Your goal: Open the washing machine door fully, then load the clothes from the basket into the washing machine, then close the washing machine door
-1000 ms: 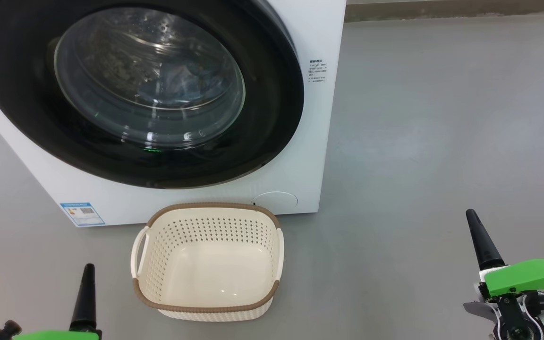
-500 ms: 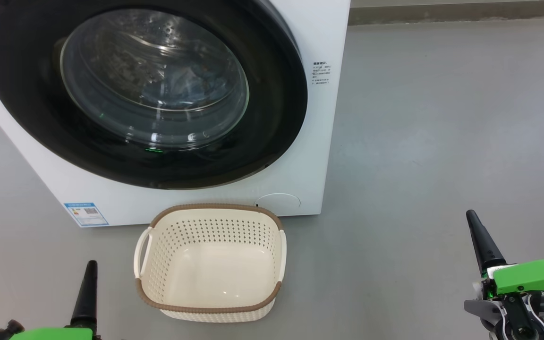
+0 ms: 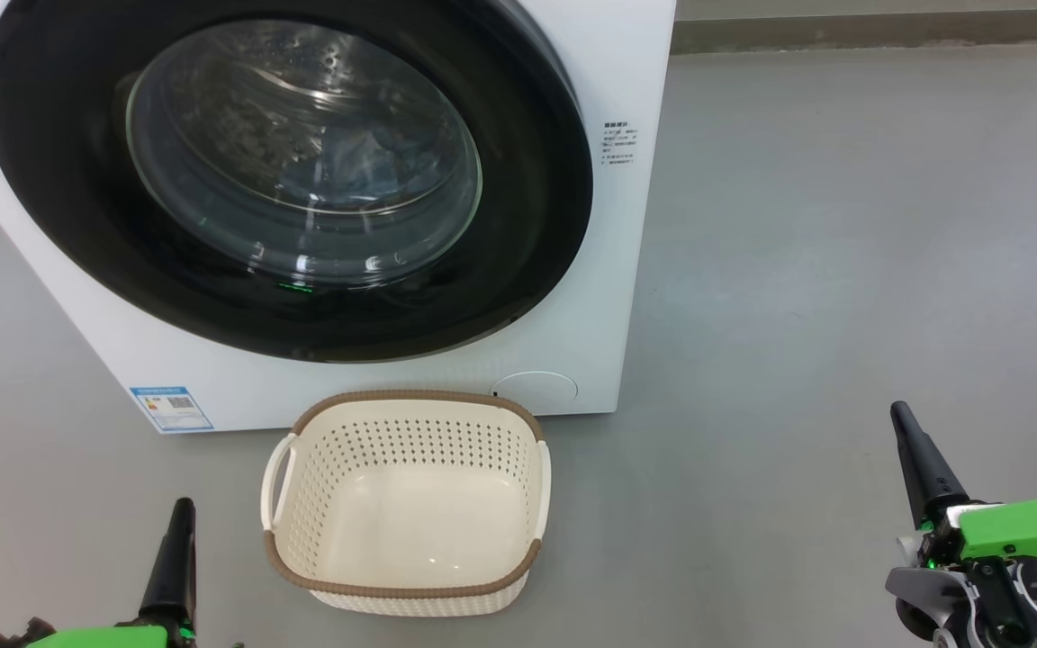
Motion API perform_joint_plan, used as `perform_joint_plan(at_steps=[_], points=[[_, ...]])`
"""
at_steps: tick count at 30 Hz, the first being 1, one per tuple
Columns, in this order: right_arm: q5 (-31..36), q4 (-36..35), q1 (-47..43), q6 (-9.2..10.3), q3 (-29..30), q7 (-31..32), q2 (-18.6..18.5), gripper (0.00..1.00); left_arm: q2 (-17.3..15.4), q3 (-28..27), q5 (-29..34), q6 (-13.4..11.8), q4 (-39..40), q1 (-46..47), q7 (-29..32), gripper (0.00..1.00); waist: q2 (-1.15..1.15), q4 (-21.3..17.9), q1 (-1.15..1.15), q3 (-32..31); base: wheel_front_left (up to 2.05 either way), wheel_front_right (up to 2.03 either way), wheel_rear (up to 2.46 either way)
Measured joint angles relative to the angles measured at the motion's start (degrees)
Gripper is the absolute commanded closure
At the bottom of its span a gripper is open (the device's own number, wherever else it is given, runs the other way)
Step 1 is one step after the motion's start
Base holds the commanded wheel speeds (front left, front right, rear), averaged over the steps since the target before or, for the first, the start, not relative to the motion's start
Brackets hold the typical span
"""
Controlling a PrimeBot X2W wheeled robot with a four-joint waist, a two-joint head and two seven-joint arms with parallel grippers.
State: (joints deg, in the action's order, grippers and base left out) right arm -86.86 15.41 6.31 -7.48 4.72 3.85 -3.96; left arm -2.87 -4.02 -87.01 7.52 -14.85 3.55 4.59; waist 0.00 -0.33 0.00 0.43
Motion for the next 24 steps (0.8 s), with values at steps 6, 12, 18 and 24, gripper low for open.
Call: perform_joint_plan(at_steps=[6,12,18,24], points=[[-3.4,0.0,-0.1,0.01,1.2,0.8,0.3,1.00,0.3,-0.4,-2.9,0.0,0.0,0.1,1.1,1.00,0.00,0.2,0.00,-0.2,0.00,0.00,0.00],[-5.7,0.0,-0.1,0.09,1.6,1.7,0.6,1.00,0.4,-0.6,-4.6,0.0,-0.1,0.1,1.5,1.00,0.00,0.3,0.00,-0.3,0.00,0.00,0.00],[-5.7,0.0,-0.1,0.09,1.7,1.7,0.6,1.00,0.4,-0.6,-4.6,0.0,-0.1,0.2,1.5,1.00,0.00,0.3,0.00,-0.2,0.00,0.00,0.00],[-5.7,0.0,-0.1,0.09,1.9,1.7,0.6,1.00,0.4,-0.6,-4.6,0.0,-0.1,0.2,1.5,1.00,0.00,0.3,0.00,-0.2,0.00,0.00,0.00]])
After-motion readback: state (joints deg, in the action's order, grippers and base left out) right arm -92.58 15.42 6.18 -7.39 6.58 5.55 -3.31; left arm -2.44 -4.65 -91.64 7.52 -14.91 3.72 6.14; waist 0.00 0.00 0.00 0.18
